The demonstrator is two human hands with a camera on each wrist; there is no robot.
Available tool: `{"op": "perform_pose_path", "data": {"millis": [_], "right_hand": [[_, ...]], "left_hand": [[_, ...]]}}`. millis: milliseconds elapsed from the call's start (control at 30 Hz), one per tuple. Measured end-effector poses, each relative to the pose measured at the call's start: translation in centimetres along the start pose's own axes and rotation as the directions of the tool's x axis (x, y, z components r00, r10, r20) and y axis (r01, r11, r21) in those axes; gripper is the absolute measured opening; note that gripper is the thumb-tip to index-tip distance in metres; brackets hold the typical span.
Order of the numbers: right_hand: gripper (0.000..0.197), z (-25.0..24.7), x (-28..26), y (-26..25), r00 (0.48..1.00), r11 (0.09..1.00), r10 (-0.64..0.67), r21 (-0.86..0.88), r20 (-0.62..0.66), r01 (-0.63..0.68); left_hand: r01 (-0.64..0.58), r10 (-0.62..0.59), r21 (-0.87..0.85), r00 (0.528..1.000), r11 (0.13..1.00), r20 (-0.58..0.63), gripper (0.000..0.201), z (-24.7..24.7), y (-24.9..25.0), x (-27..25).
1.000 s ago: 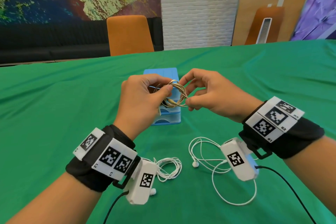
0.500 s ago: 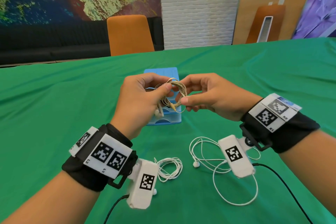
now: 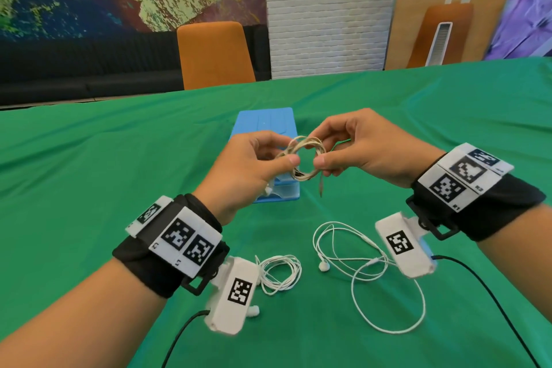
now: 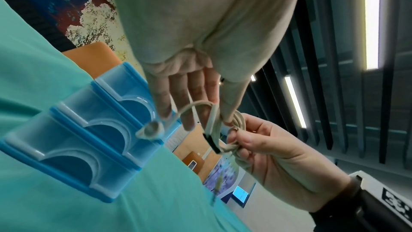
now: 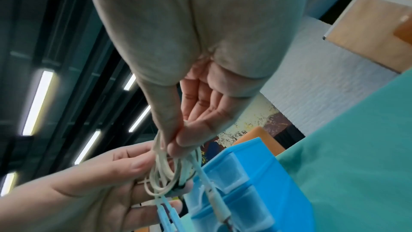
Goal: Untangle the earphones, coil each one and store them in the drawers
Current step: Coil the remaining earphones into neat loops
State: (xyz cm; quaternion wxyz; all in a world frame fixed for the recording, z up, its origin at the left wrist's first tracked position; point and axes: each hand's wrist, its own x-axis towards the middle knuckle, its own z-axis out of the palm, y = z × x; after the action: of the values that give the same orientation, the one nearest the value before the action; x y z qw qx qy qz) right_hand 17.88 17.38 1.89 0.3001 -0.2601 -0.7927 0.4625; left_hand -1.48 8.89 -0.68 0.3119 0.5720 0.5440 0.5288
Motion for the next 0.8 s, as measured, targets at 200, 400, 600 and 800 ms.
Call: {"op": "perform_pose_path", "data": {"millis": [200, 400, 600, 800], "right_hand": [[0.026, -0.7, -0.1, 1.7, 0.998, 0.992, 0.057, -0.114, 0.016, -0.054], [0.028, -1.0, 0.1, 2.8, 0.996, 0.990, 0.072, -0.123, 0.049, -0.065], [0.033, -0.9, 1.1, 3.9, 0.983, 0.985, 0.169, 0.035, 0.065, -0.171], [0.026, -0.6, 2.5, 7.2, 0.898, 0.865, 0.436, 0.246, 0.060, -0.437]], "left_hand": [[0.011, -0.052, 0.291, 0.990, 0.957, 0.134, 0.013, 0.7, -1.4, 1.2], [-0.035, -0.039, 0.466, 0.988, 0.884, 0.149, 0.010, 1.2, -1.5, 1.8], [0.195, -0.239, 0.257, 0.959, 0.946, 0.152, 0.014, 1.5, -1.9, 2.1], [0.335, -0.402, 0.281, 0.887, 0.899, 0.227, 0.034, 2.2, -3.6, 2.7]]}}
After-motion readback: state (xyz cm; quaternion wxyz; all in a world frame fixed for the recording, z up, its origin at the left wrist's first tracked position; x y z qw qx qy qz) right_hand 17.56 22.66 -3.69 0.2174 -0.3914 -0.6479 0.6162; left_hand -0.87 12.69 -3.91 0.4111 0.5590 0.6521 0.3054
